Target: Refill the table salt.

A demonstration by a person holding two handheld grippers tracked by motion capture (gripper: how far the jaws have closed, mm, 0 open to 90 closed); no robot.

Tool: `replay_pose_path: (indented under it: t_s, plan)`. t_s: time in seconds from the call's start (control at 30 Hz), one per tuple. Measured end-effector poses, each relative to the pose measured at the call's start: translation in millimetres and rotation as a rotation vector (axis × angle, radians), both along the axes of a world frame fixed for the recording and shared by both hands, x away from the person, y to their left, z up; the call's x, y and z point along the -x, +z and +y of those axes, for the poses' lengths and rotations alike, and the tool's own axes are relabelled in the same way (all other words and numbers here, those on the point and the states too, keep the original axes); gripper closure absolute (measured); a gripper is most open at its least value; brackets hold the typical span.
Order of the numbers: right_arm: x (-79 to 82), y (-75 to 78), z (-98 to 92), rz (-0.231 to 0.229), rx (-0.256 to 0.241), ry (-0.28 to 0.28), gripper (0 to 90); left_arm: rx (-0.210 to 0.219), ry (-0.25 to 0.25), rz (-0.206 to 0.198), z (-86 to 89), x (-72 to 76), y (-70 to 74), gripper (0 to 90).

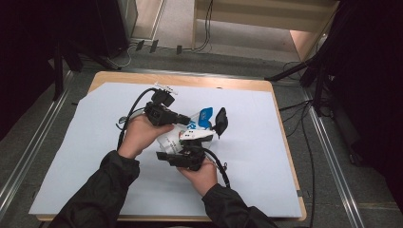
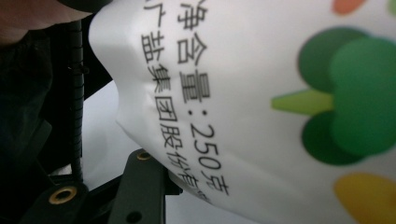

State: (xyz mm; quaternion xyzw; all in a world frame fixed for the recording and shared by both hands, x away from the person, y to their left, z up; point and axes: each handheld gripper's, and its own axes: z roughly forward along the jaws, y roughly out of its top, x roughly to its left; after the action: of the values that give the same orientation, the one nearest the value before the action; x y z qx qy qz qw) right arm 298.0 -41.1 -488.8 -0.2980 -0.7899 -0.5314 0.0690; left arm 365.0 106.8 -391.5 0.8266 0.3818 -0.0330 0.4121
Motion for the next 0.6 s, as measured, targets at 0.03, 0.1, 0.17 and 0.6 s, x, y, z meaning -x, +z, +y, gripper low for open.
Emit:
replay_pose_path:
  t_s: [0.03, 0.1, 0.17, 0.6]
  plan:
    - [-0.1, 0.2, -0.1, -0.001, -0.001, 0.001, 63.3, 0.005, 0.001, -0.001, -0.3, -0.1, -0.4, 90.0]
    - [0.0, 1.1, -0.1, 0.000, -0.003, 0.000, 63.4, -0.004, -0.003, -0.008, -0.8, -0.3, -0.9, 90.0]
    - [0.2, 1.3, 0.0, 0.003, -0.005, 0.000, 63.3, -0.005, -0.003, -0.004, -1.6, -0.1, -1.2, 90.0]
    - [-0.1, 2.2, -0.2, 0.005, -0.001, 0.000, 62.2, -0.006, 0.002, -0.004, -2.7, -0.8, -1.6, 89.9]
